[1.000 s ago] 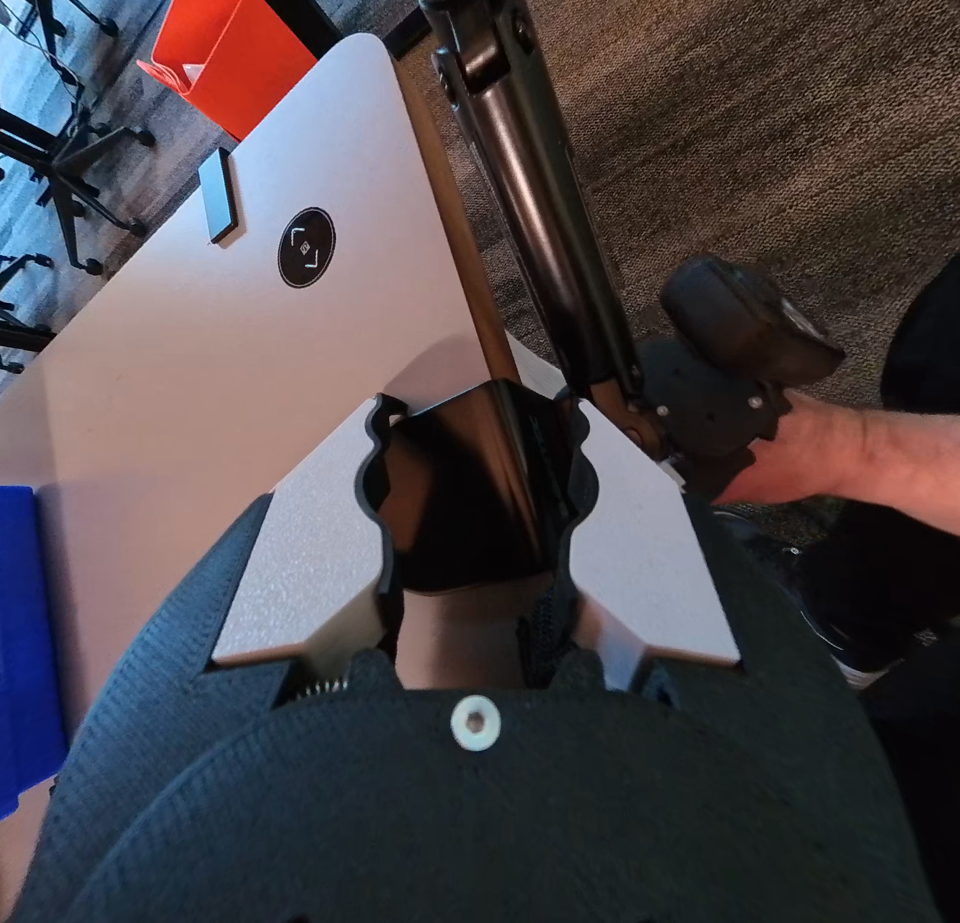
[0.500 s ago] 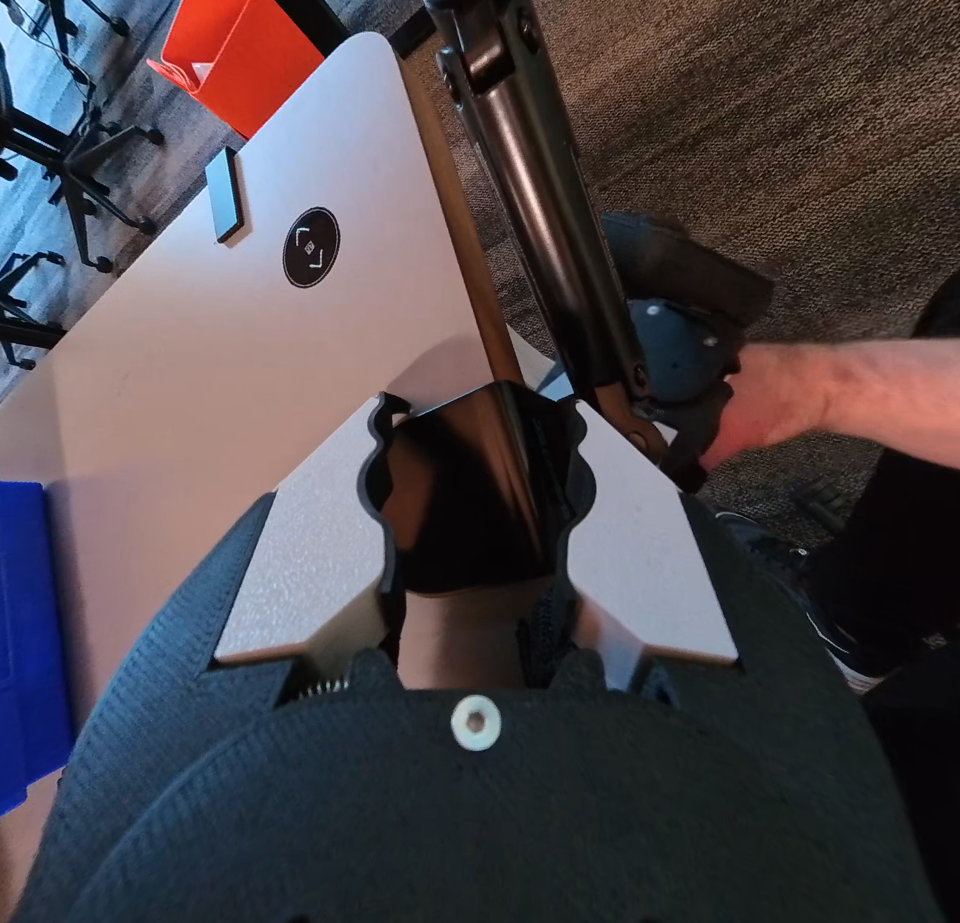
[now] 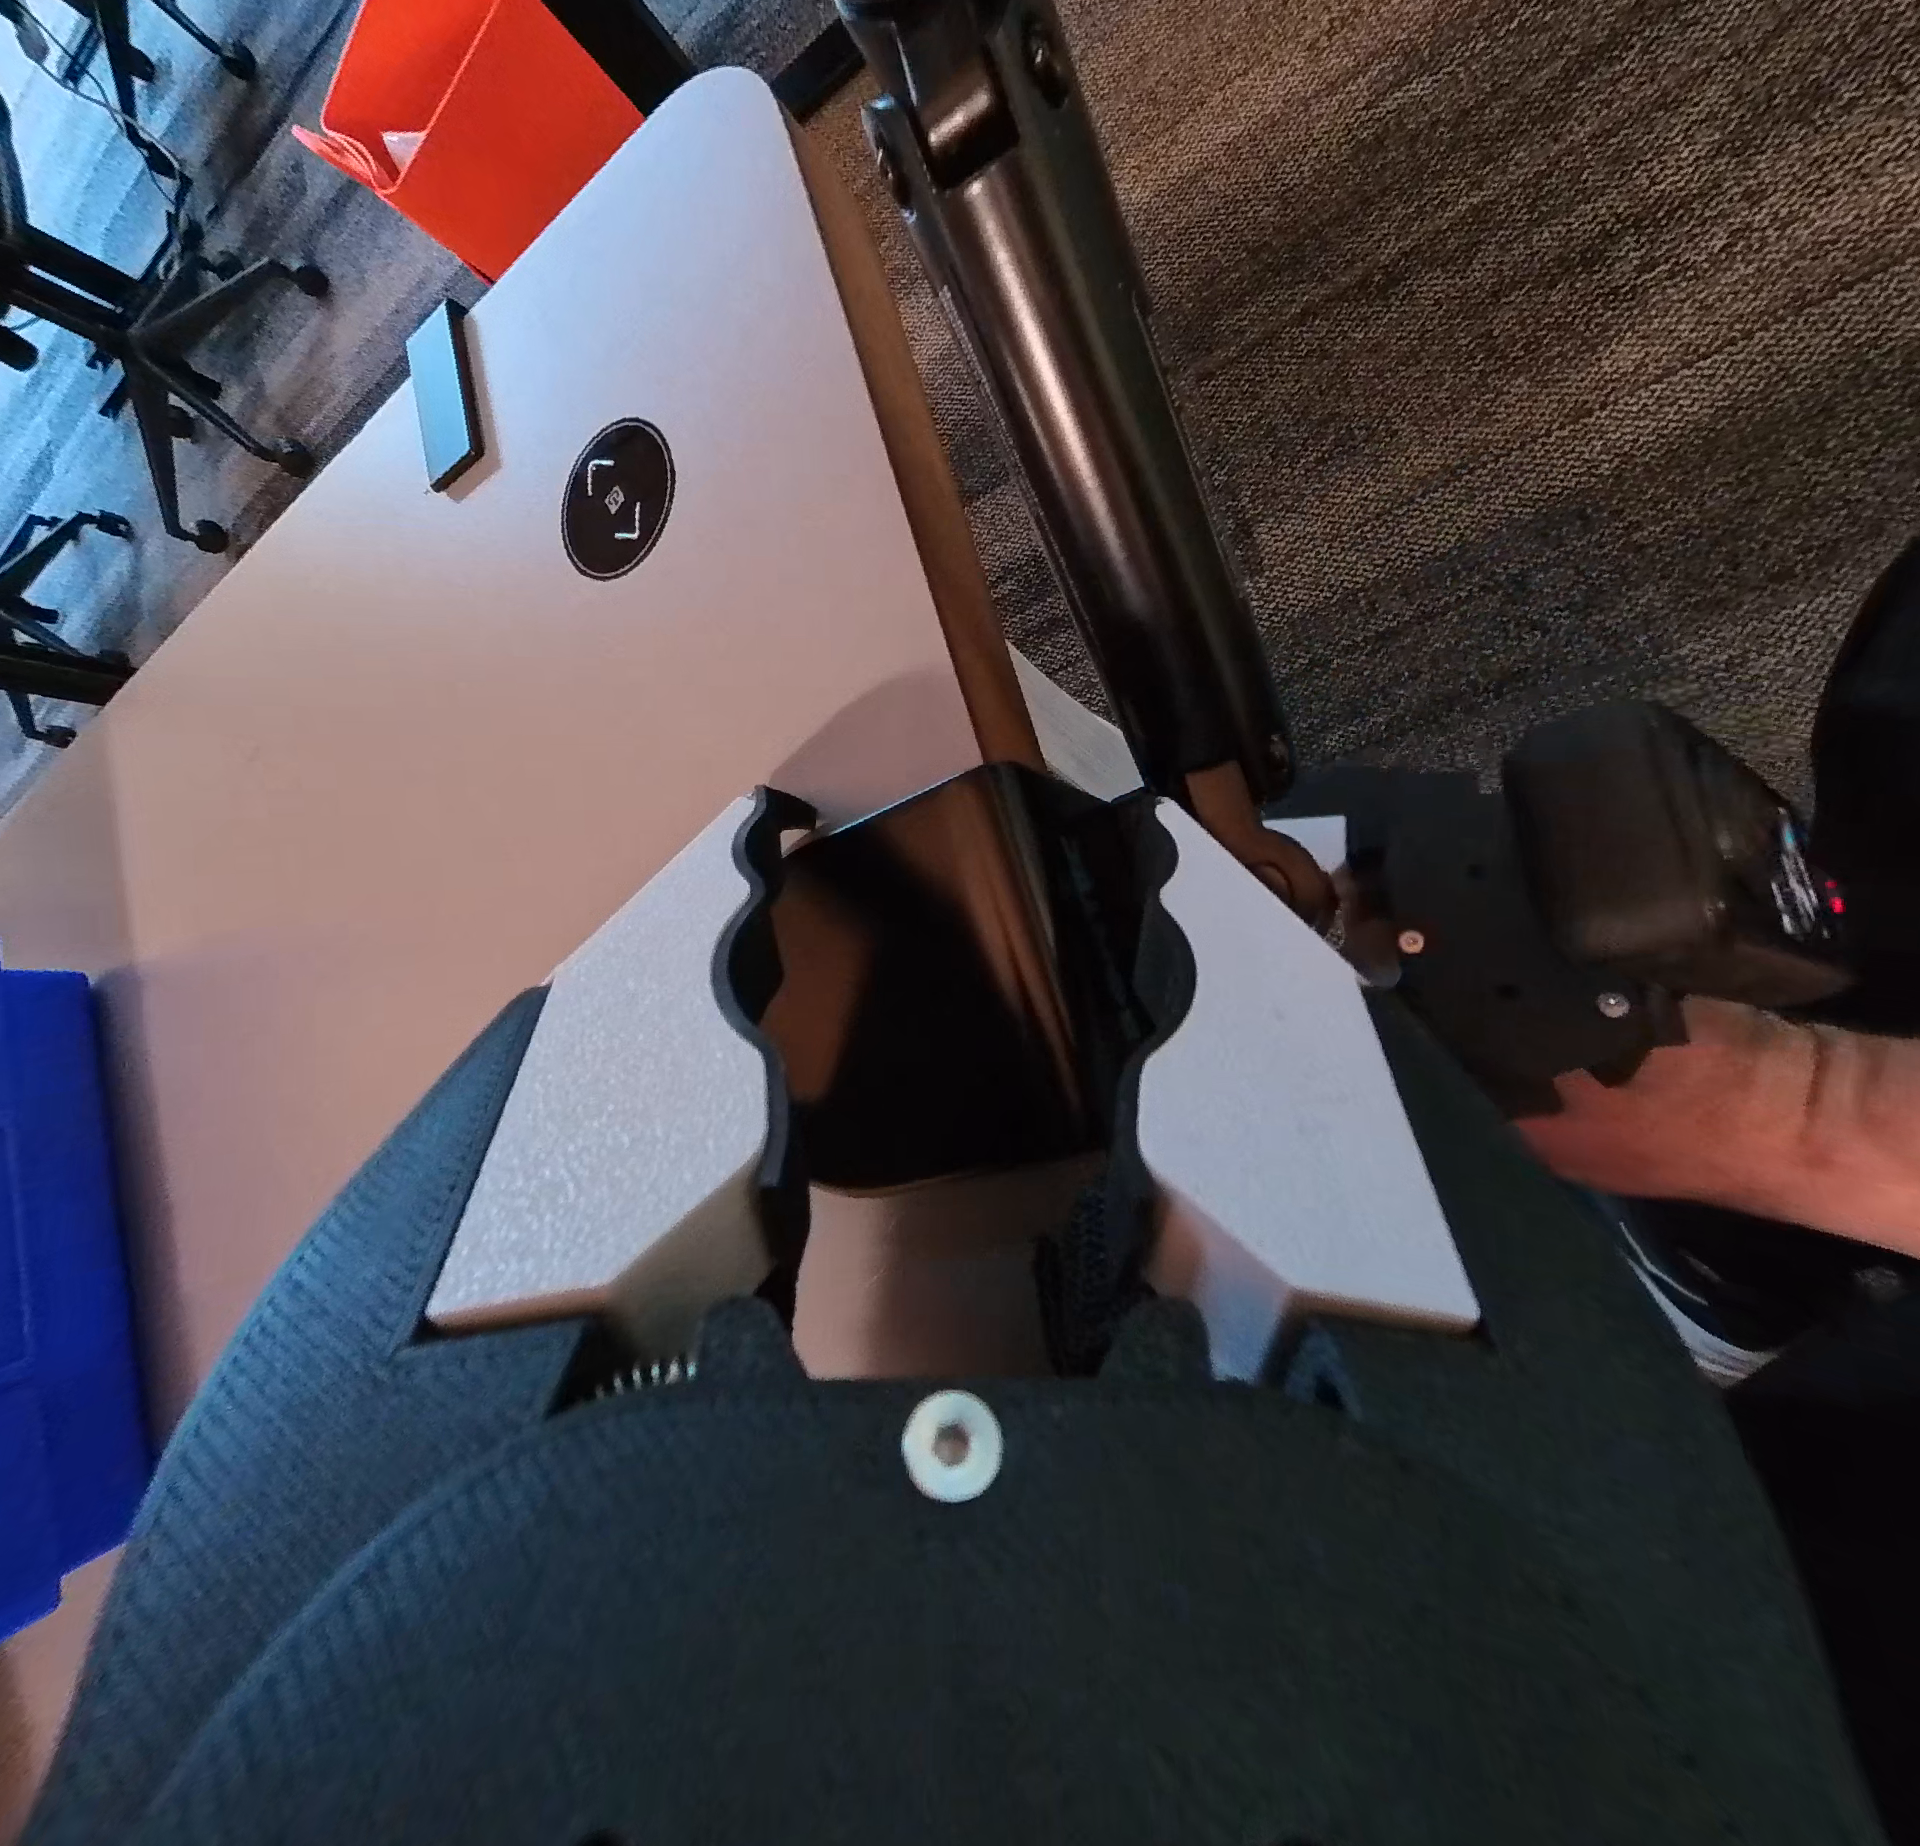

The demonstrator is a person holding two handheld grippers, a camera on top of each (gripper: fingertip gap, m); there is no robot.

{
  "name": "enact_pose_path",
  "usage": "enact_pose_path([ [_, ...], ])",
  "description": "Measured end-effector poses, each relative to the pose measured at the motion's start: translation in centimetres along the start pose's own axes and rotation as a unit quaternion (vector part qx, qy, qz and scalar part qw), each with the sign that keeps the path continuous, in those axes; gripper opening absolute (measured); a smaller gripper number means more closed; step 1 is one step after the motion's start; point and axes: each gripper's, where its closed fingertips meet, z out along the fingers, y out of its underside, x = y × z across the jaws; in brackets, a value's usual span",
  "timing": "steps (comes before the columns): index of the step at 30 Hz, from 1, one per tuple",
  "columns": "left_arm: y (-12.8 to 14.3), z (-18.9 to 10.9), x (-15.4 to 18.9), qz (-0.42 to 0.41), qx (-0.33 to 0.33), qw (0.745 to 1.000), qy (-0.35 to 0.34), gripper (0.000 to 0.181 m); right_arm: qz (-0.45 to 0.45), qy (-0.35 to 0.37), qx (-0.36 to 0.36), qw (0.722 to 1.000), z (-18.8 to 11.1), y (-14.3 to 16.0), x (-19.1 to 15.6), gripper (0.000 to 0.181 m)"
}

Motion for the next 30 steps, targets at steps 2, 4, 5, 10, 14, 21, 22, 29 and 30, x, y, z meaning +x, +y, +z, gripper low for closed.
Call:
enact_pose_path([
  [2, 0.0, 0.0, 0.0, 0.000, 0.000, 1.000, 0.000, 0.069, 0.006, 0.000, 0.000, 1.000, 0.0, -0.1, 0.3, 0.057],
  [4, 0.0, 0.0, 0.0, 0.001, 0.000, 1.000, 0.000, 0.069, 0.000, -0.010, -0.002, 1.000, 0.0, 0.0, 0.2, 0.054],
  [5, 0.0, 0.0, 0.0, 0.001, 0.000, 1.000, 0.000, 0.069, 0.009, -0.015, -0.011, 1.000, 0.0, 0.1, 0.1, 0.054],
  [10, 0.0, 0.0, 0.0, 0.000, 0.000, 1.000, 0.000, 0.069, 0.013, -0.049, -0.035, 0.998, -0.1, 0.3, -0.1, 0.053],
  [14, 0.0, 0.0, -0.1, -0.001, -0.002, 1.000, -0.004, 0.067, 0.025, -0.094, -0.044, 0.994, -0.2, 0.4, -0.5, 0.053],
  [21, 0.0, 0.0, -0.2, -0.005, -0.002, 1.000, -0.007, 0.064, 0.081, -0.234, -0.060, 0.967, -0.5, 0.7, -2.2, 0.043],
  [22, 0.0, 0.0, -0.2, -0.005, -0.002, 1.000, -0.006, 0.064, 0.078, -0.244, -0.058, 0.965, -0.5, 0.7, -2.3, 0.043],
  [29, 0.0, 0.0, -0.1, -0.003, 0.001, 1.000, -0.002, 0.065, 0.089, -0.183, -0.040, 0.978, -0.7, 0.4, -1.3, 0.060],
  [30, 0.0, 0.0, -0.1, -0.003, 0.001, 1.000, -0.002, 0.065, 0.089, -0.160, -0.041, 0.982, -0.8, 0.6, -0.7, 0.068],
])
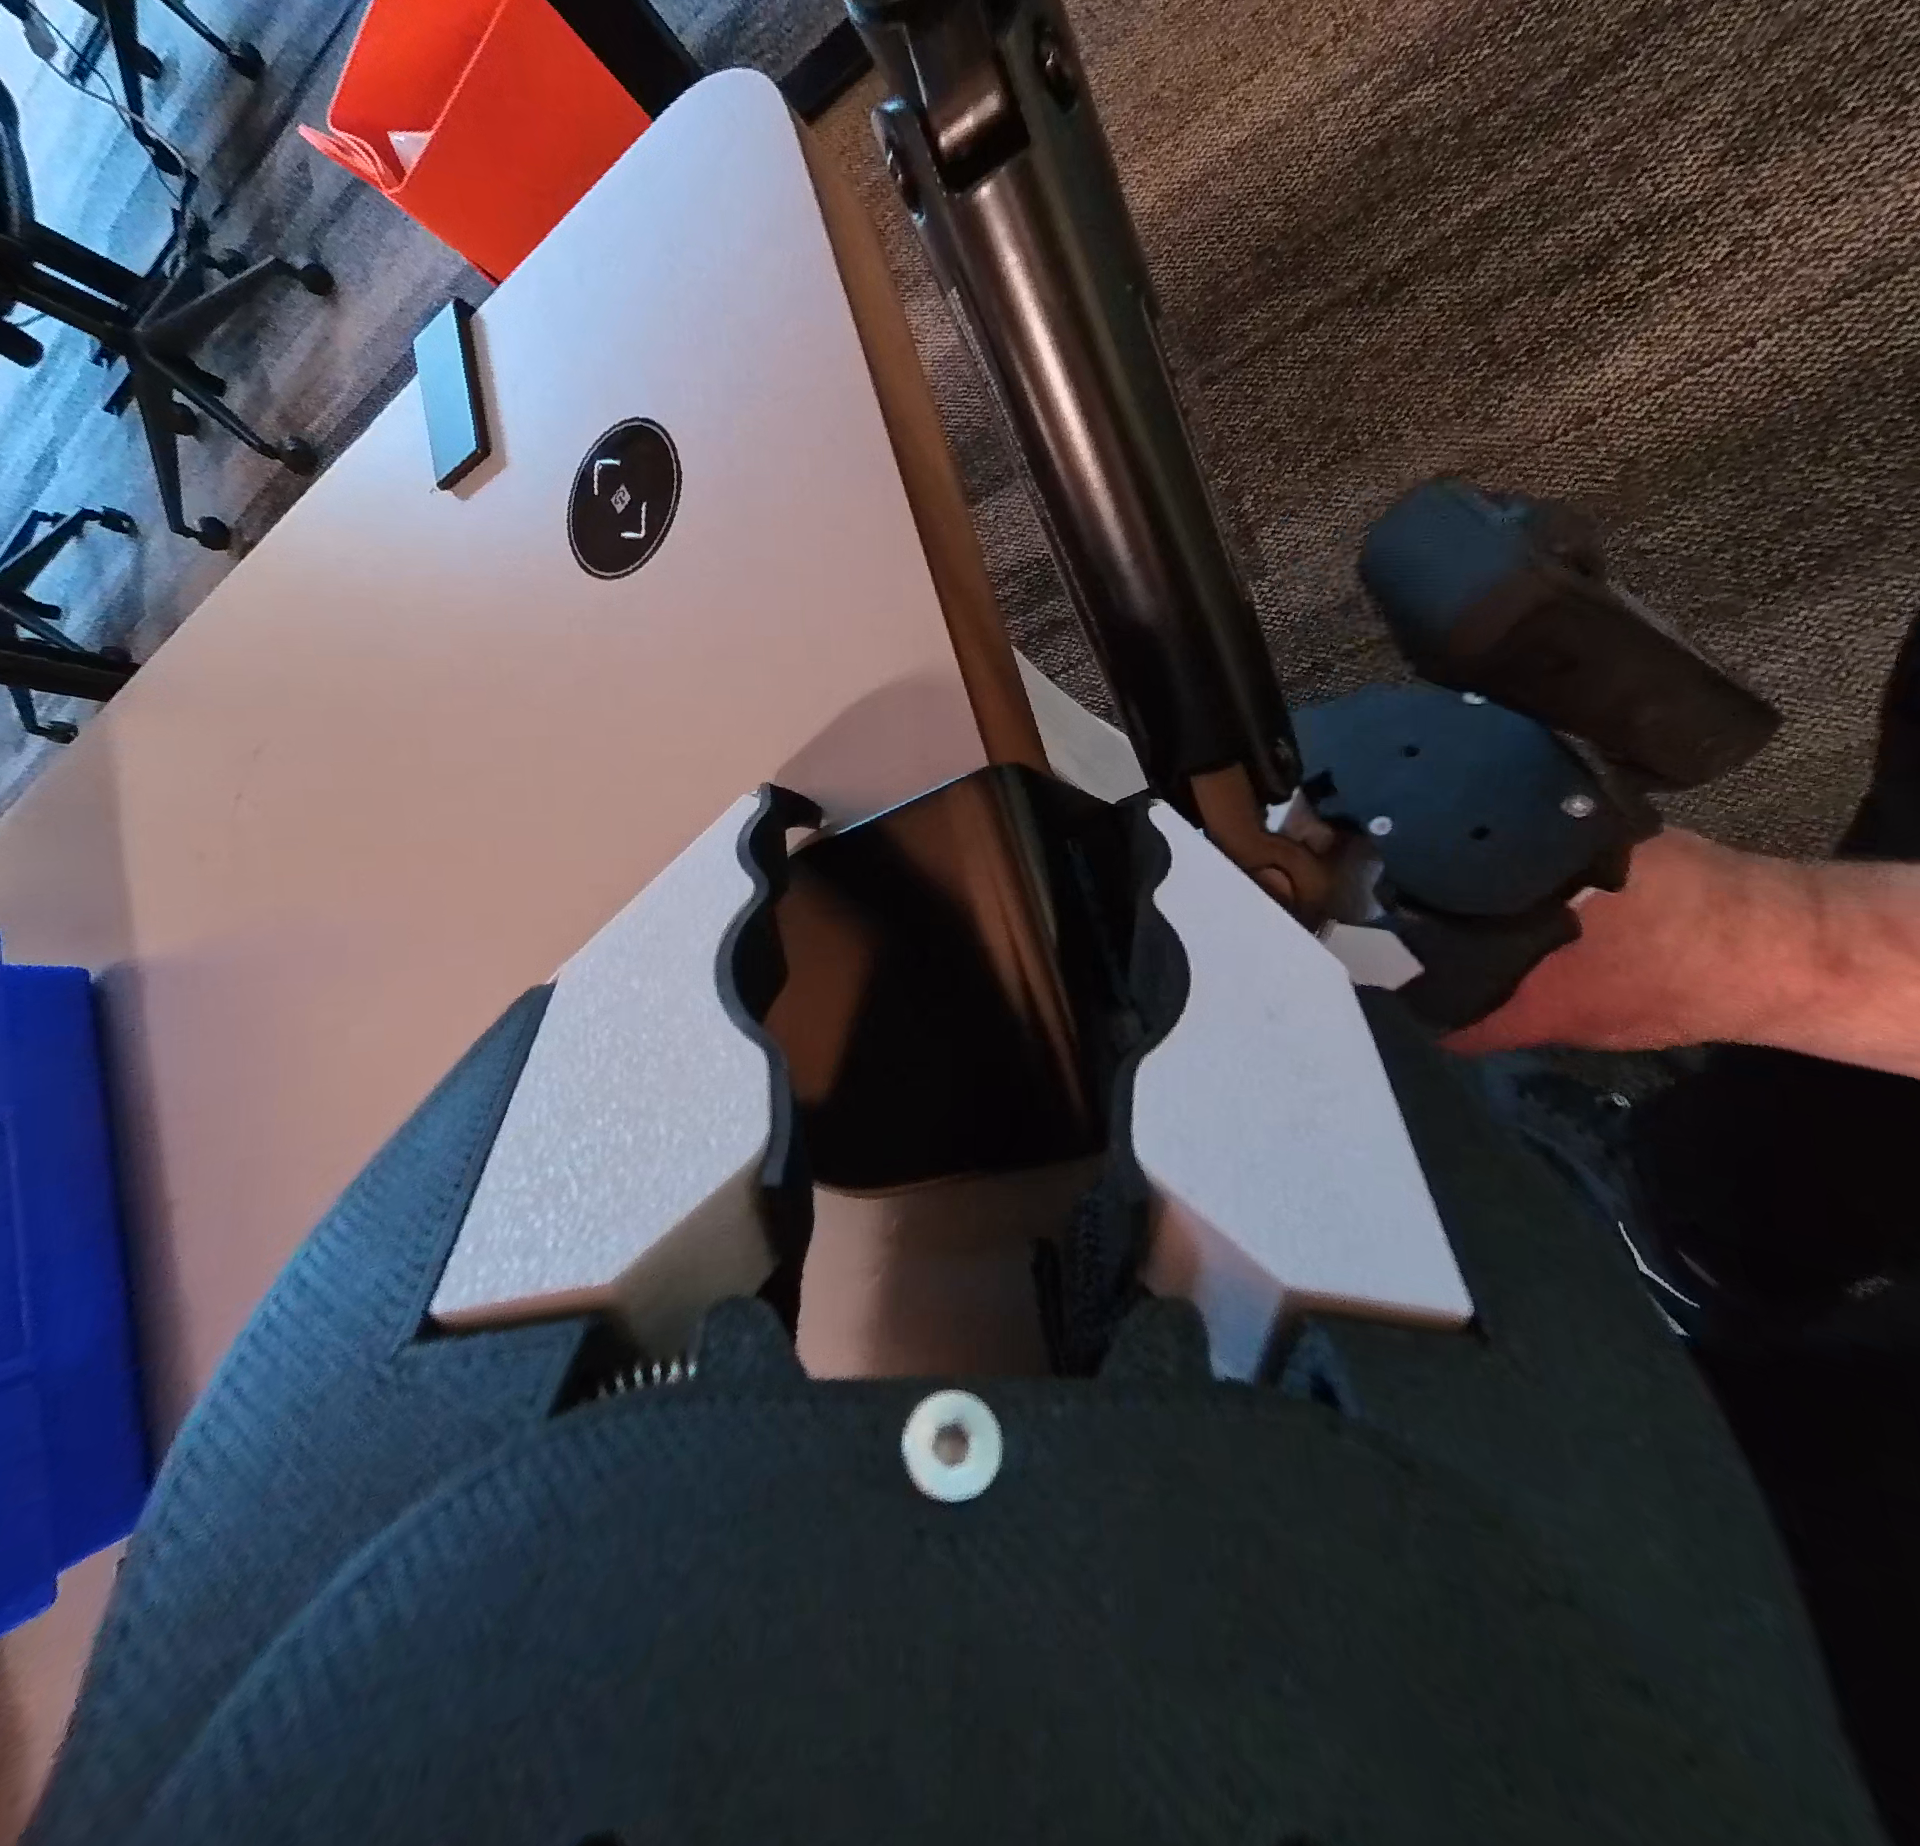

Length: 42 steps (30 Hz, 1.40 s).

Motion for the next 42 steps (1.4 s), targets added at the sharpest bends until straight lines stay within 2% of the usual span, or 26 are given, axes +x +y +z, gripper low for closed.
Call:
enact_pose_path([
  [1, 0.0, 0.0, 0.0, 0.000, 0.000, 1.000, 0.000, 0.066, 0.007, 0.024, -0.003, 1.000, -0.2, 0.3, 0.8, 0.076],
  [2, 0.0, 0.0, 0.0, 0.001, 0.000, 1.000, 0.001, 0.066, 0.003, 0.036, 0.001, 0.999, -0.4, 0.2, 0.9, 0.076],
  [3, 0.0, 0.0, 0.0, 0.001, 0.000, 1.000, 0.001, 0.066, -0.021, 0.048, 0.014, 0.999, -0.5, -0.2, 0.6, 0.066],
  [4, 0.0, 0.0, 0.0, 0.001, 0.000, 1.000, 0.001, 0.066, -0.048, 0.054, 0.032, 0.997, -0.5, -0.9, -0.2, 0.063],
  [7, 0.0, 0.0, 0.0, 0.002, 0.000, 1.000, 0.001, 0.067, -0.077, 0.108, 0.024, 0.991, -0.1, -0.9, 0.3, 0.065],
  [11, 0.0, 0.0, 0.1, 0.003, 0.000, 1.000, 0.001, 0.067, -0.076, 0.098, 0.019, 0.992, -0.1, -1.0, 0.6, 0.062],
  [14, 0.0, 0.0, 0.1, 0.003, 0.000, 1.000, 0.001, 0.067, -0.073, 0.111, 0.041, 0.990, 0.2, -2.0, 0.5, 0.060],
  [15, 0.0, 0.0, 0.1, 0.003, 0.000, 1.000, 0.001, 0.067, -0.081, 0.121, 0.037, 0.989, 0.4, -2.2, 0.9, 0.050],
  [19, 0.0, 0.0, 0.1, 0.003, 0.000, 1.000, 0.001, 0.067, -0.084, 0.102, 0.037, 0.991, 0.9, -2.0, 0.9, 0.056],
  [20, 0.0, 0.0, 0.1, 0.004, 0.000, 1.000, 0.001, 0.067, -0.081, 0.095, 0.041, 0.991, 0.9, -2.1, 0.7, 0.062],
  [30, 0.0, 0.0, 0.1, 0.005, 0.000, 1.000, 0.001, 0.068, -0.133, 0.112, 0.058, 0.983, 0.8, -2.2, 0.7, 0.059],
  [34, 0.0, 0.0, 0.1, 0.006, -0.001, 1.000, 0.001, 0.068, -0.150, 0.111, 0.043, 0.982, 0.6, -1.5, 0.7, 0.069],
  [36, 0.0, 0.0, 0.1, 0.006, -0.001, 1.000, 0.001, 0.068, -0.138, 0.112, 0.047, 0.983, 0.2, -1.6, 1.1, 0.068],
  [38, 0.0, 0.0, 0.1, 0.006, -0.001, 1.000, 0.001, 0.068, -0.157, 0.101, 0.042, 0.982, 0.3, -1.6, 0.7, 0.056],
  [42, 0.0, 0.0, 0.1, 0.006, -0.001, 1.000, 0.000, 0.068, -0.156, 0.102, 0.041, 0.982, 0.5, -1.6, 0.6, 0.061],
])
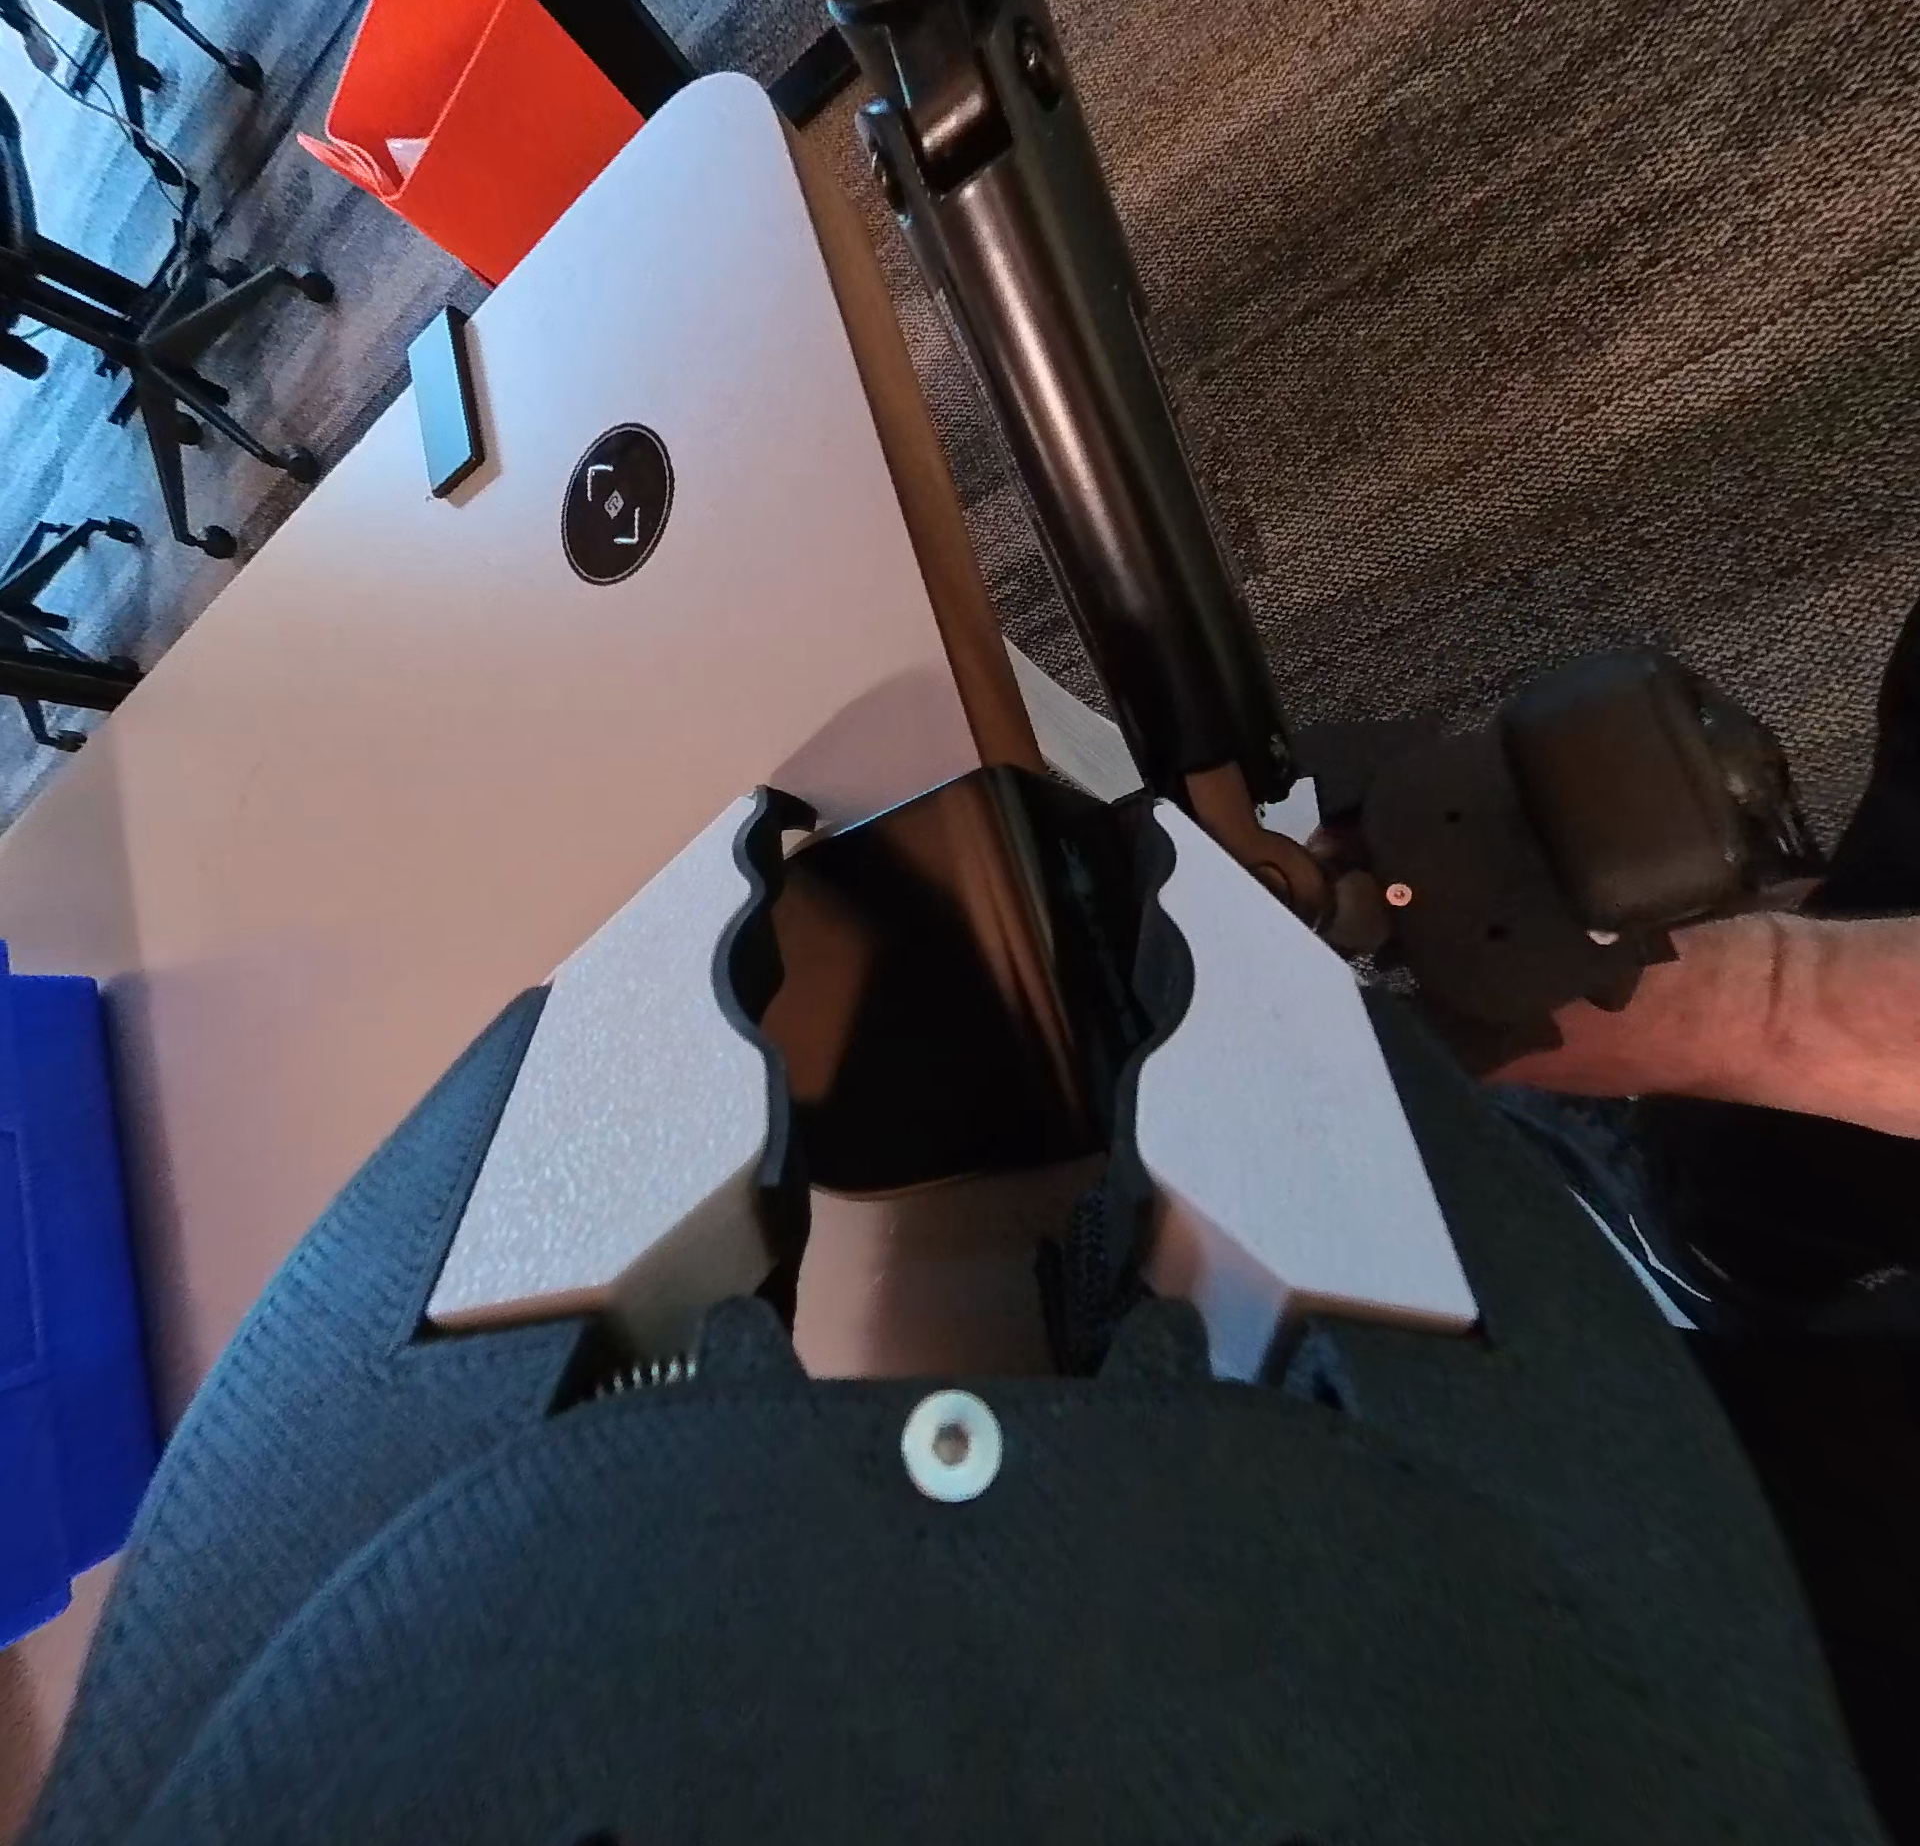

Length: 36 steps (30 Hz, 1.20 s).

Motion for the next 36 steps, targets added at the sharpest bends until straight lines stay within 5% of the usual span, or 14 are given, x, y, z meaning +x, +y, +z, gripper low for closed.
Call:
enact_pose_path([
  [19, 0.0, 0.0, 0.0, -0.001, 0.000, 1.000, -0.002, 0.067, 0.005, -0.008, -0.027, 1.000, 0.5, 0.8, -0.1, 0.060],
  [36, -0.1, 0.0, -0.2, 0.000, 0.003, 1.000, -0.011, 0.059, 0.056, -0.174, -0.025, 0.983, 0.2, 0.6, -1.5, 0.060],
])
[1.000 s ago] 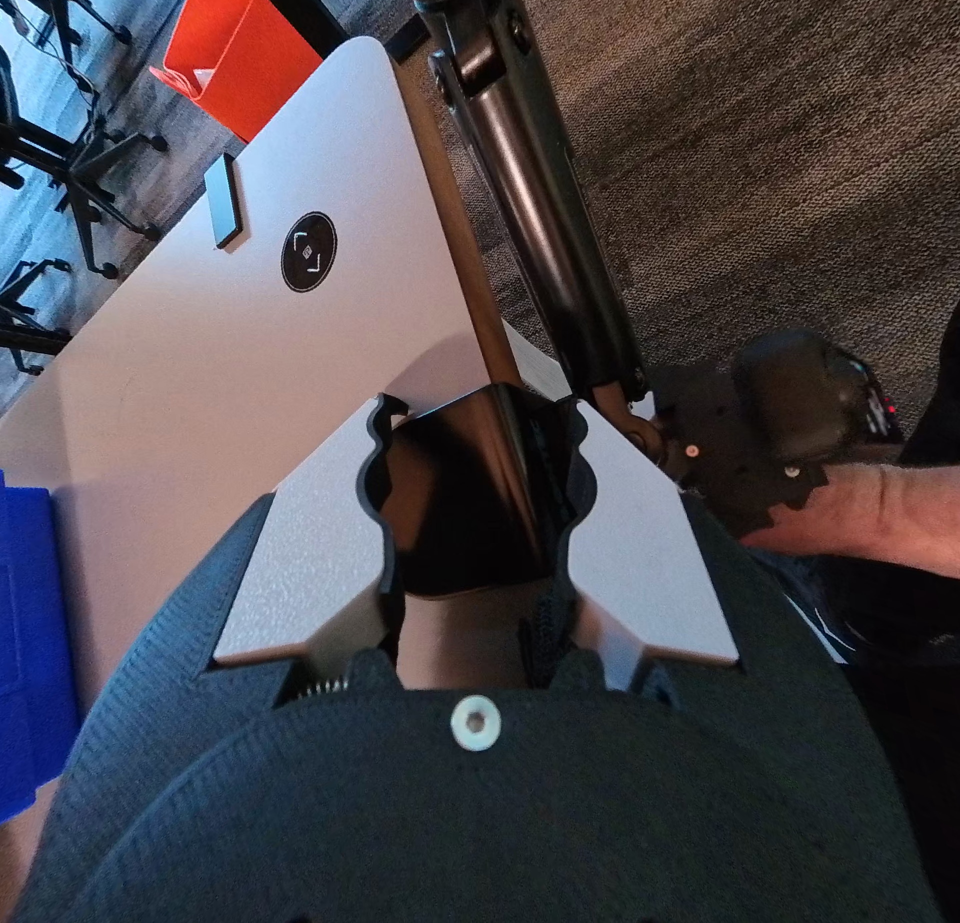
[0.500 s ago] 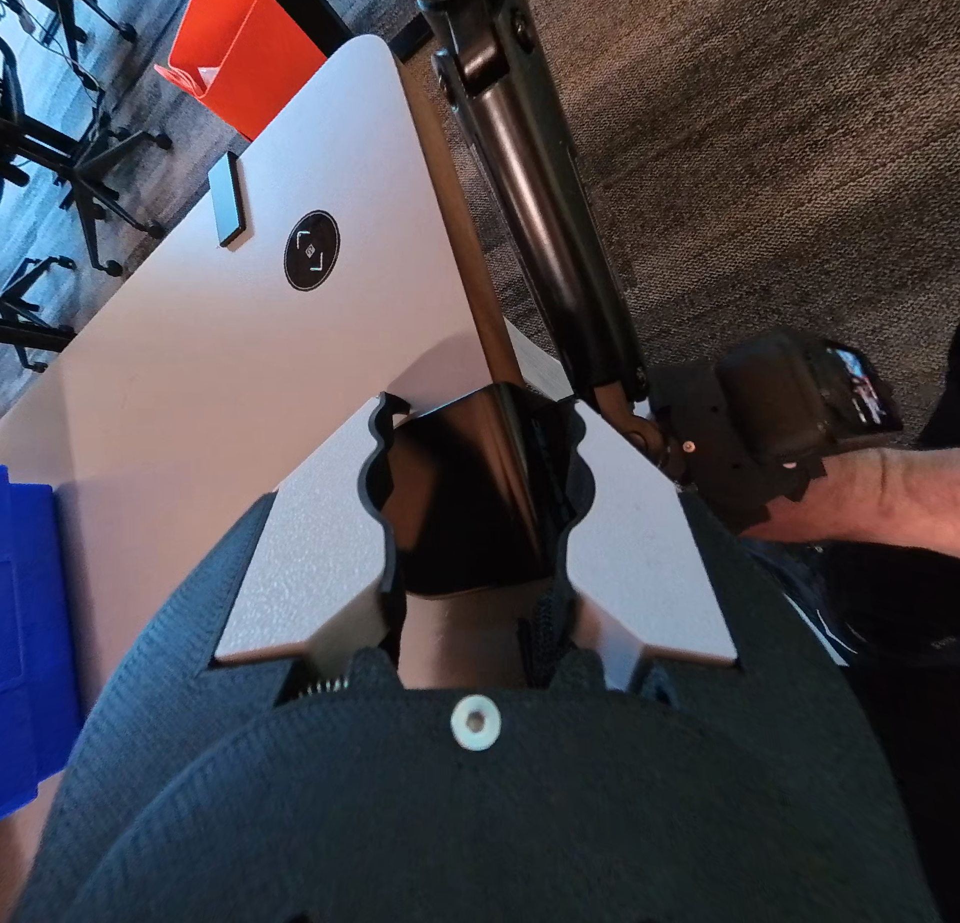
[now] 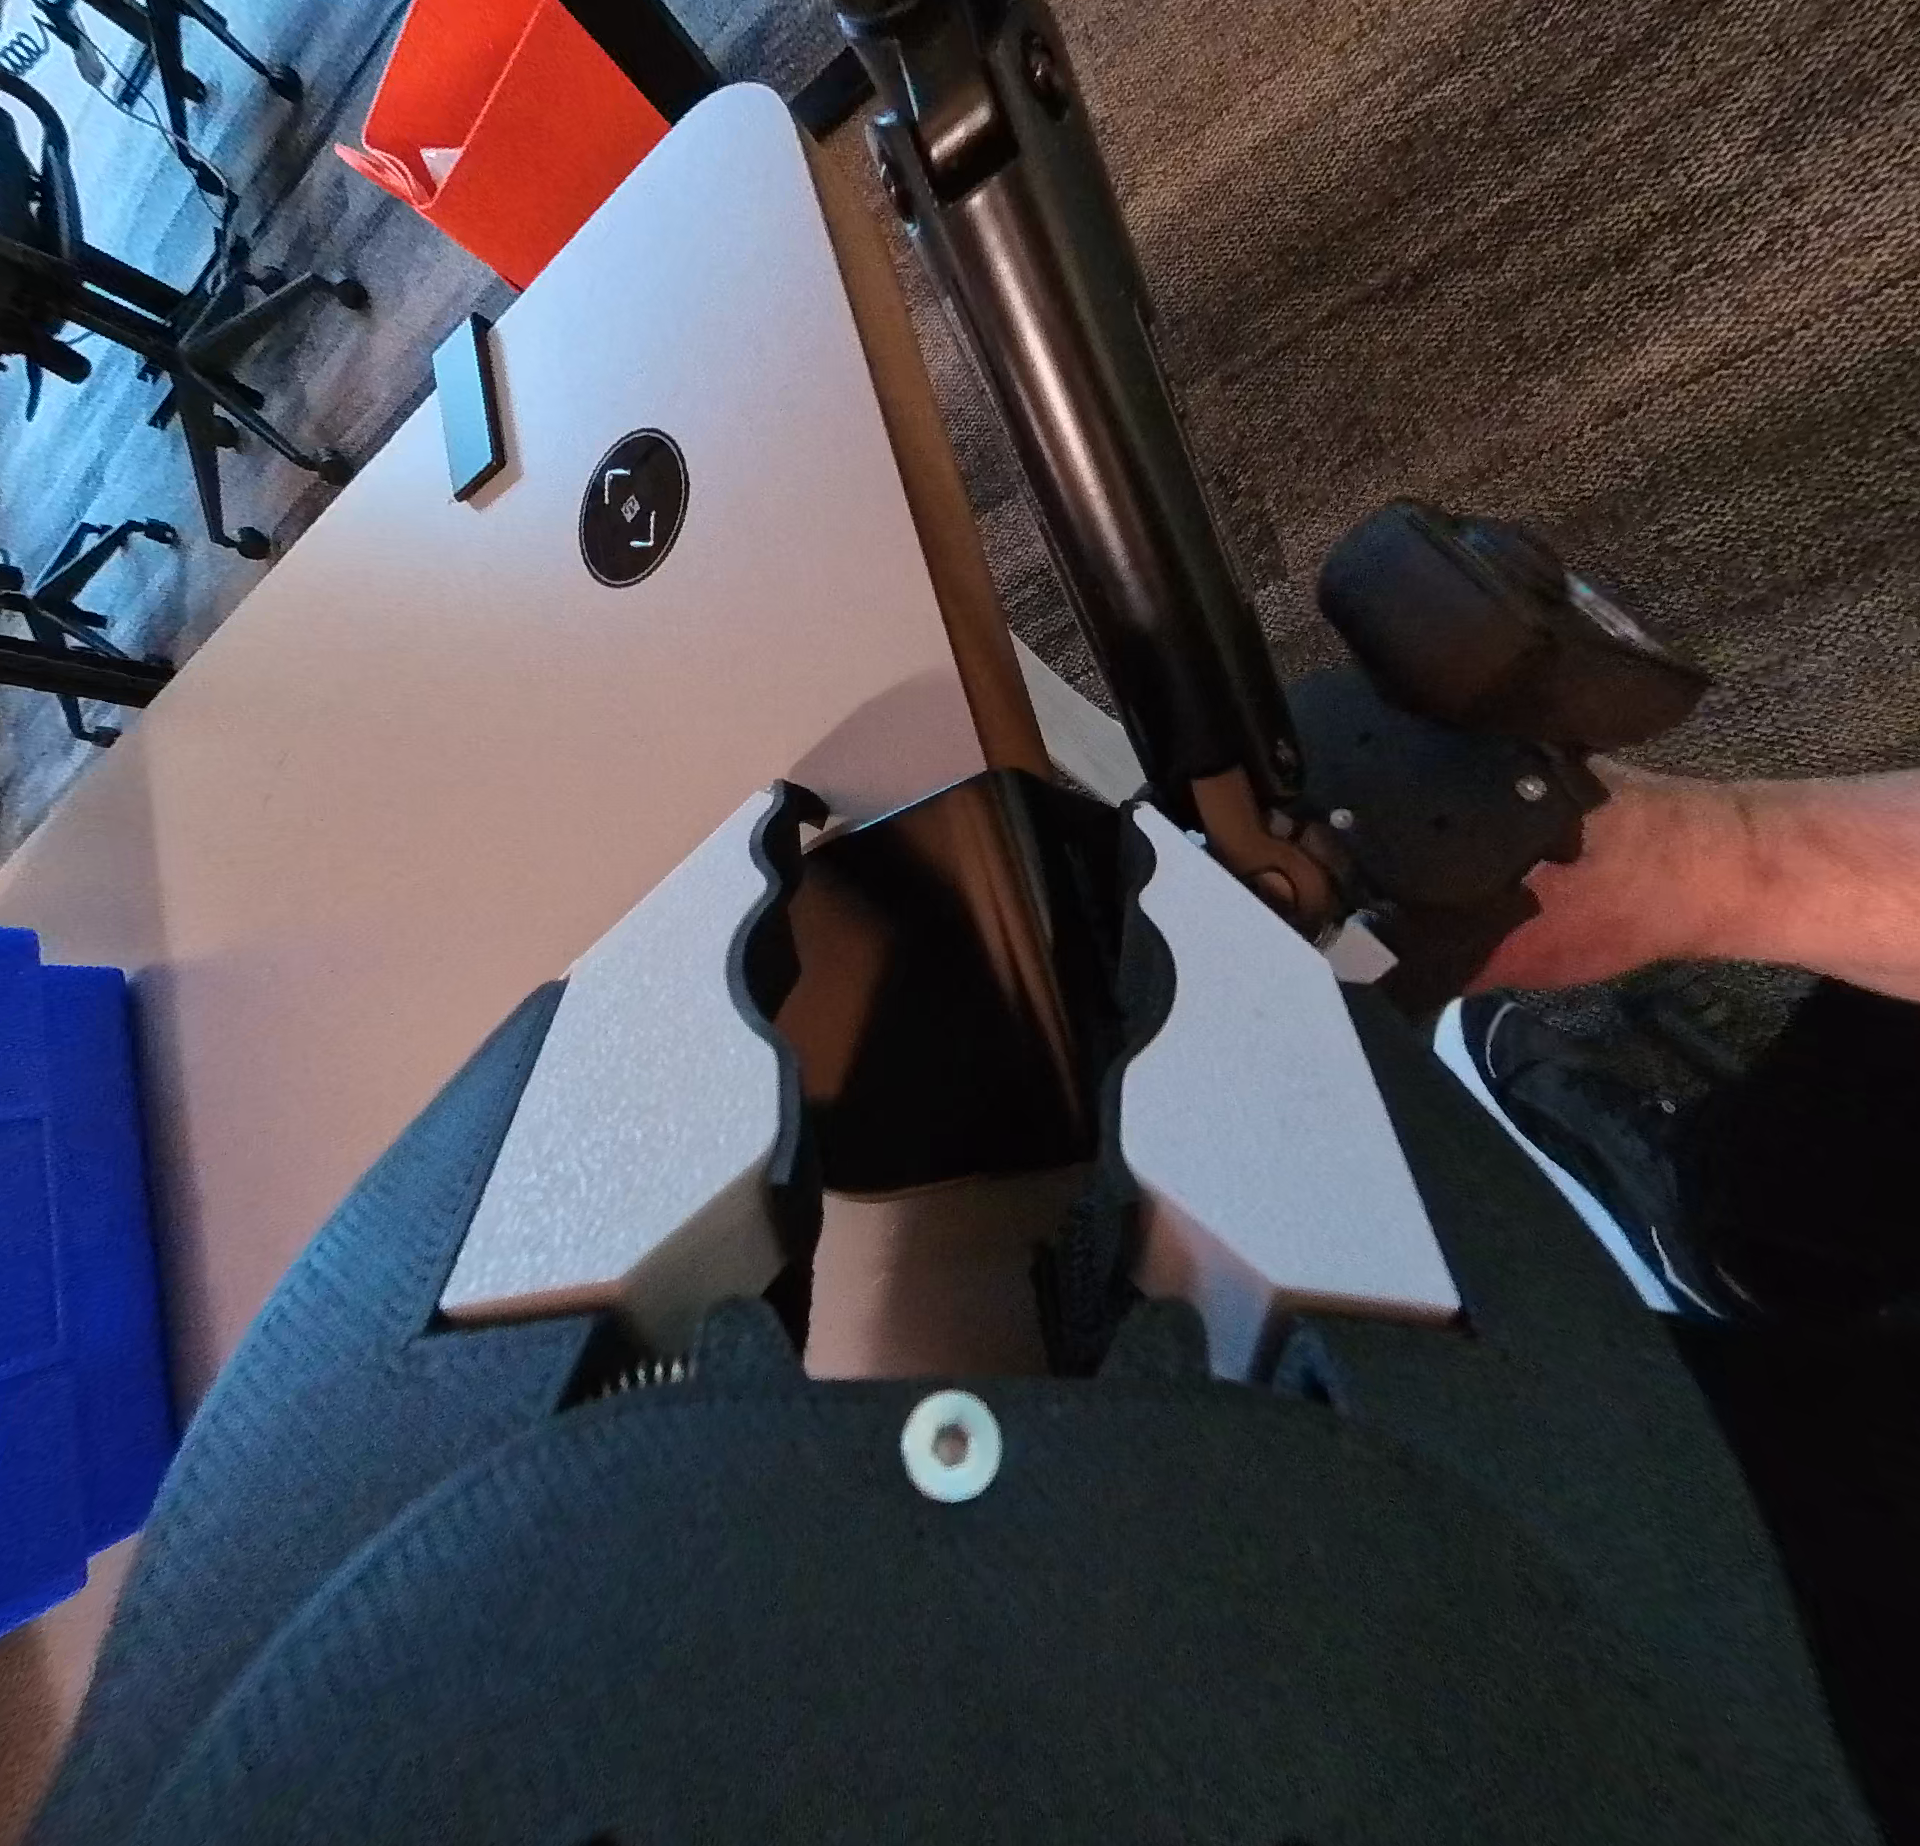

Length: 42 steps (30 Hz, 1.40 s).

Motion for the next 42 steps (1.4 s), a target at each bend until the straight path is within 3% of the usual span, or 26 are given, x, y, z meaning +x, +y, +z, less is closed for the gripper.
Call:
enact_pose_path([
  [7, 0.0, 0.0, 0.0, -0.002, 0.002, 1.000, 0.001, 0.059, 0.012, -0.139, -0.024, 0.990, -0.2, 0.1, -1.0, 0.059],
  [12, 0.0, 0.0, 0.0, -0.002, 0.002, 1.000, 0.002, 0.059, 0.059, -0.223, 0.008, 0.973, -0.4, -0.2, -1.6, 0.060],
  [15, 0.0, 0.0, 0.1, 0.000, 0.003, 1.000, 0.003, 0.059, 0.031, -0.169, 0.006, 0.985, -0.2, -0.3, -1.2, 0.059],
  [18, 0.0, 0.0, 0.1, 0.002, 0.002, 1.000, 0.003, 0.060, 0.023, -0.063, 0.029, 0.997, -0.3, -1.3, 0.2, 0.078],
  [21, 0.0, 0.0, 0.1, 0.003, 0.002, 1.000, 0.003, 0.061, 0.002, 0.036, 0.031, 0.999, -0.4, -1.3, 0.9, 0.061],
  [25, 0.0, 0.0, 0.1, 0.005, 0.002, 1.000, 0.003, 0.061, -0.033, 0.150, 0.031, 0.988, -0.2, -1.3, 1.3, 0.066],
  [28, 0.0, 0.0, 0.1, 0.006, 0.001, 1.000, 0.003, 0.062, -0.018, 0.214, 0.012, 0.977, 0.2, -0.5, 1.5, 0.092],
  [32, -0.1, 0.0, 0.1, 0.006, 0.001, 1.000, 0.003, 0.062, -0.010, 0.246, 0.018, 0.969, 0.4, 0.0, 0.9, 0.103],
  [35, -0.1, 0.0, 0.2, 0.007, 0.001, 1.000, 0.003, 0.063, 0.004, 0.253, 0.011, 0.967, -0.1, 0.1, 2.1, 0.071],
  [42, -0.1, 0.0, 0.2, 0.007, 0.000, 1.000, 0.003, 0.063, 0.005, 0.206, 0.028, 0.978, 0.0, -0.2, 1.9, 0.070],
])
